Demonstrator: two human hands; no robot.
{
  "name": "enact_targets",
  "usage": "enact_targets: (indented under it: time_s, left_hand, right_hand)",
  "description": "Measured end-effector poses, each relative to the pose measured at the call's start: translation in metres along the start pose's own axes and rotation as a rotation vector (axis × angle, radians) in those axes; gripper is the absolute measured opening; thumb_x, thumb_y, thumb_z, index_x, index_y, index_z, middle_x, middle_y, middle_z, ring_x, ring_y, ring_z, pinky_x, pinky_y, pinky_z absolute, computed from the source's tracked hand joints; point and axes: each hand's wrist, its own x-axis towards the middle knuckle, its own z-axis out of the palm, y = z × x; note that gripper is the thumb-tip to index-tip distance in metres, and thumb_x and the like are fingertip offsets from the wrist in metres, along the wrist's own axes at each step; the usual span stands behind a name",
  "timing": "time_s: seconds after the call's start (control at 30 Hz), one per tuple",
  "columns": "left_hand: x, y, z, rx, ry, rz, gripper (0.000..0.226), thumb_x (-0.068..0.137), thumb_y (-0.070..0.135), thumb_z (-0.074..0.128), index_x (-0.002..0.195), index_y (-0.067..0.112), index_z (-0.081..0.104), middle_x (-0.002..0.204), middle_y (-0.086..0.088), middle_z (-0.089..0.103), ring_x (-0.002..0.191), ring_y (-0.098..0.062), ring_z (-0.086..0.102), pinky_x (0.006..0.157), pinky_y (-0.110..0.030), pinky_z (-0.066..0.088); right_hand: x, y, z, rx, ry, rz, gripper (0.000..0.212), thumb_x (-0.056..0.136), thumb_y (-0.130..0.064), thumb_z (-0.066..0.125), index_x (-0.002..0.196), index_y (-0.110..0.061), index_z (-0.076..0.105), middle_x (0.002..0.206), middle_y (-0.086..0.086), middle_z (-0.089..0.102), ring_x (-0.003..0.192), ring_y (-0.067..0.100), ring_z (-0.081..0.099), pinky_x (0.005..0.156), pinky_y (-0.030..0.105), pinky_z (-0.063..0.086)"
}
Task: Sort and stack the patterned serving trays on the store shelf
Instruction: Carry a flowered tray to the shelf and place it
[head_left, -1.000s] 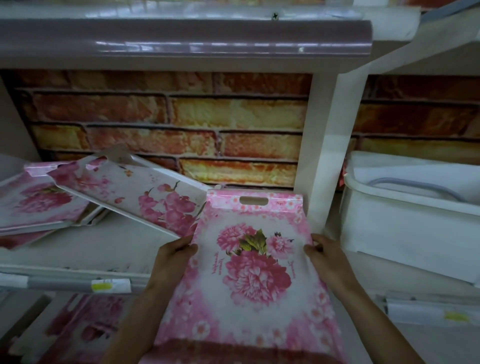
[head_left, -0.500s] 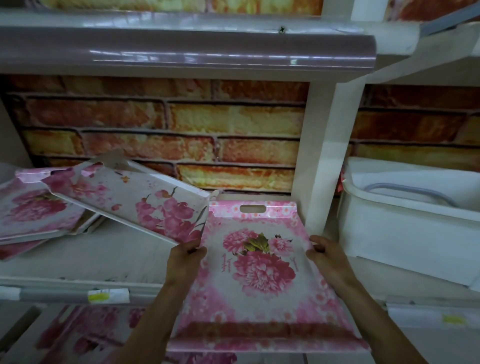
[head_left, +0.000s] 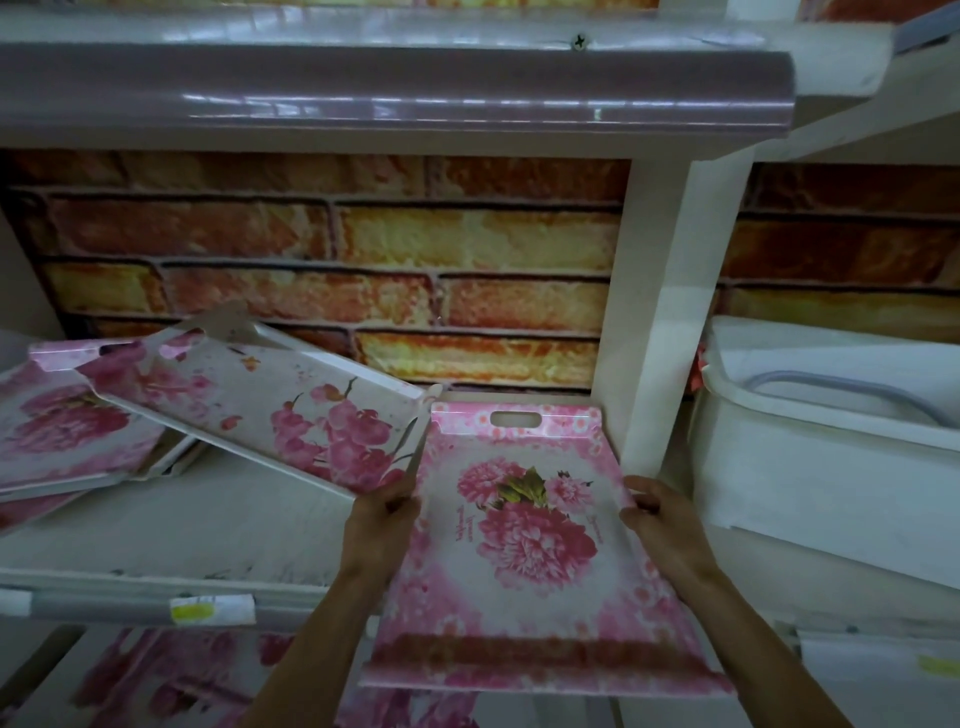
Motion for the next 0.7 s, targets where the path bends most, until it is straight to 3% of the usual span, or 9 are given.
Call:
enact_targets:
  time_s: [0.13, 0.2, 0.27, 0.4, 0.5, 0.6, 0.7]
  left_hand:
    - [0.003, -0.001, -0.003, -0.031, -0.025, -0.034, 0.021, 0.084, 0.018, 0.057, 0.077, 0.030, 0.073, 0.057, 0.009, 0.061, 0.058, -0.014, 0.054, 0.060, -0.027, 0.040]
    - [0.003, -0.001, -0.004, -0.072, -0.009, -0.057, 0.022, 0.088, 0.012, 0.058, 0.083, 0.024, 0.075, 0.060, 0.006, 0.063, 0.057, -0.015, 0.055, 0.060, -0.026, 0.042]
    - [0.002, -0.005, -0.005, -0.082, 0.003, -0.066, 0.028, 0.089, 0.008, 0.060, 0.077, 0.027, 0.076, 0.062, 0.005, 0.066, 0.058, -0.017, 0.056, 0.064, -0.029, 0.044]
    - [-0.004, -0.003, -0.012, 0.008, -0.013, -0.053, 0.038, 0.089, 0.009, 0.060, 0.068, 0.039, 0.072, 0.062, 0.006, 0.070, 0.061, -0.018, 0.061, 0.069, -0.036, 0.050]
    - [-0.014, 0.005, -0.015, 0.117, -0.038, -0.001, 0.034, 0.088, 0.012, 0.061, 0.070, 0.039, 0.070, 0.072, 0.011, 0.072, 0.072, -0.011, 0.065, 0.076, -0.033, 0.049]
    - [-0.027, 0.004, -0.018, 0.210, -0.062, -0.021, 0.020, 0.089, 0.018, 0.062, 0.086, 0.037, 0.065, 0.086, 0.008, 0.071, 0.082, -0.012, 0.067, 0.076, -0.029, 0.047]
    - [-0.038, -0.001, -0.023, 0.332, -0.076, -0.023, 0.019, 0.089, 0.024, 0.062, 0.084, 0.042, 0.062, 0.081, 0.010, 0.069, 0.082, -0.013, 0.066, 0.074, -0.025, 0.042]
  right_hand:
    - [0.006, 0.006, 0.002, 0.012, 0.033, 0.057, 0.032, 0.087, -0.005, 0.057, 0.113, -0.021, 0.067, 0.107, -0.002, 0.069, 0.098, 0.017, 0.064, 0.085, 0.036, 0.054]
    - [0.006, 0.008, 0.002, 0.007, 0.061, 0.065, 0.033, 0.088, -0.004, 0.058, 0.116, -0.018, 0.066, 0.109, 0.000, 0.067, 0.100, 0.018, 0.063, 0.084, 0.031, 0.050]
    - [0.005, 0.011, 0.002, -0.002, 0.082, 0.063, 0.032, 0.089, -0.005, 0.057, 0.116, -0.018, 0.067, 0.110, 0.001, 0.067, 0.096, 0.016, 0.063, 0.079, 0.027, 0.050]
    - [-0.002, 0.014, 0.004, -0.063, 0.083, 0.025, 0.031, 0.092, -0.009, 0.053, 0.116, -0.023, 0.066, 0.115, 0.000, 0.065, 0.094, 0.019, 0.065, 0.084, 0.041, 0.057]
    - [-0.007, 0.009, 0.006, -0.123, 0.056, 0.003, 0.035, 0.093, -0.008, 0.052, 0.124, -0.021, 0.062, 0.117, 0.000, 0.063, 0.088, 0.008, 0.062, 0.073, 0.020, 0.049]
    - [-0.014, 0.008, 0.004, -0.194, 0.033, -0.032, 0.038, 0.094, -0.009, 0.050, 0.129, -0.022, 0.057, 0.121, -0.002, 0.059, 0.094, 0.005, 0.055, 0.068, 0.005, 0.037]
    - [-0.026, 0.013, 0.000, -0.231, -0.004, -0.042, 0.034, 0.092, -0.010, 0.049, 0.119, -0.029, 0.056, 0.107, -0.006, 0.063, 0.076, -0.002, 0.060, 0.053, 0.007, 0.046]
